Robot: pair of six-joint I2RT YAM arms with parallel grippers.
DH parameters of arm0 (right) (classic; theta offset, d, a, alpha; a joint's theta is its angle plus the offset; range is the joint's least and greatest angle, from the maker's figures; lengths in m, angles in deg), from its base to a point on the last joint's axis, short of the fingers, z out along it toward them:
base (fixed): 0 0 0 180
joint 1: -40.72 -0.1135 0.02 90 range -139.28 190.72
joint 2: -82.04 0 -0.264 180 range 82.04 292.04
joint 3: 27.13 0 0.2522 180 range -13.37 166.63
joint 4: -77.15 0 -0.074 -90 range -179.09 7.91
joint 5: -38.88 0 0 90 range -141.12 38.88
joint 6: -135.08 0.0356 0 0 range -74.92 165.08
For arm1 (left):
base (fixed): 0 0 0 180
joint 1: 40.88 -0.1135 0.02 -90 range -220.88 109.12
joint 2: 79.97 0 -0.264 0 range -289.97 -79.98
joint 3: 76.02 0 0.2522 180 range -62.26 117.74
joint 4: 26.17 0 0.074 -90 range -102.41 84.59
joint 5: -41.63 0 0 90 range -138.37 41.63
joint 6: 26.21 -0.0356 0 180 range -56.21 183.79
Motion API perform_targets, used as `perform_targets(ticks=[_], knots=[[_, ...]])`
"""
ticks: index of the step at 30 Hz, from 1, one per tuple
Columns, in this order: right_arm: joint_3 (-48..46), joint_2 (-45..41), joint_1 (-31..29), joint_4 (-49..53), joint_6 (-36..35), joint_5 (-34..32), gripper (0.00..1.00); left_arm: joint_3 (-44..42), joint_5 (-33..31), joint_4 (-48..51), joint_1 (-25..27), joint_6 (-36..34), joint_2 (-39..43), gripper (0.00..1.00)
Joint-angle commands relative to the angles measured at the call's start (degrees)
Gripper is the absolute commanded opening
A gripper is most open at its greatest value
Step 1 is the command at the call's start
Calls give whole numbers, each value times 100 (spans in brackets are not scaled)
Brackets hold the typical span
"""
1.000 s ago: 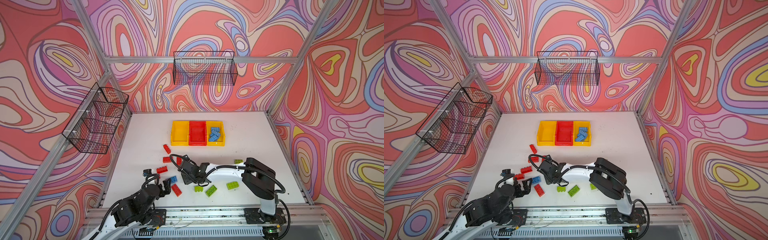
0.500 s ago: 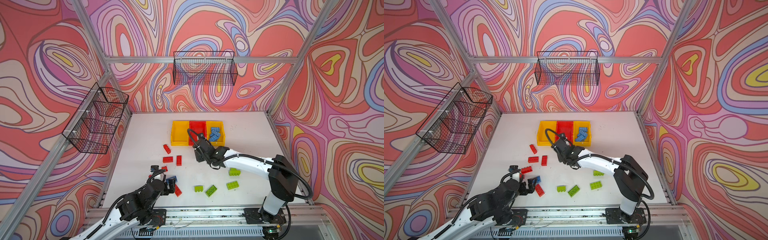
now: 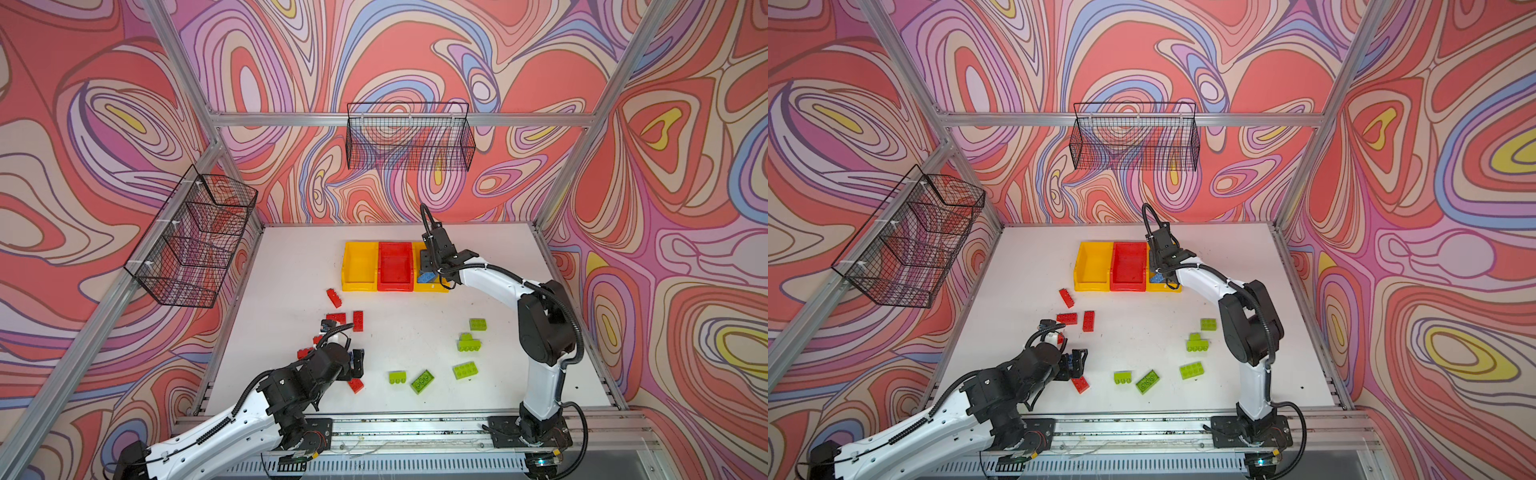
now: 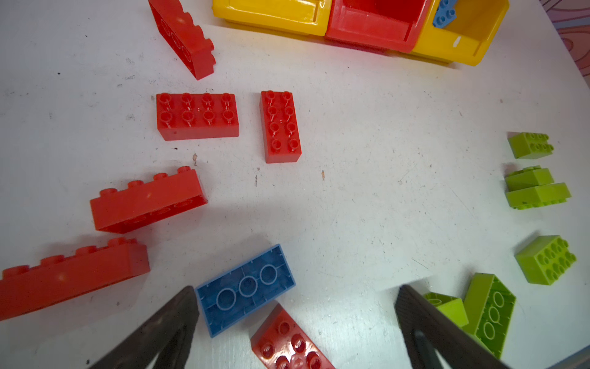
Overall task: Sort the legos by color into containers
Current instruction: 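Carry the blue brick into the yellow bin and open the right gripper, then grasp a blue brick with the left gripper while the right arm draws back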
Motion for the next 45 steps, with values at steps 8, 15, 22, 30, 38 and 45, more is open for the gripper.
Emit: perform_targets(ticks=[8,15,22,30,38,45], knots=[[562,635,241,23,-188,362,91,-13,-165,-4,22,182,-14,100],[47,-120,230,-64,-90,696,98,-5,-128,-209,17,153,-547,100],[-1072,-1392,-20,-137,22,834,98,162,-222,9,-91,474,-1397,100],[-2206,-2507,-230,-209,192,894,98,-16,253,-269,-602,488,-1592,100],[-2692,-2979,-262,-283,275,1047,98,95,419,-338,-841,434,-2051,100],[-2976,-3021,-301,-553,372,1288,98,243,560,-326,-850,499,-2745,92]])
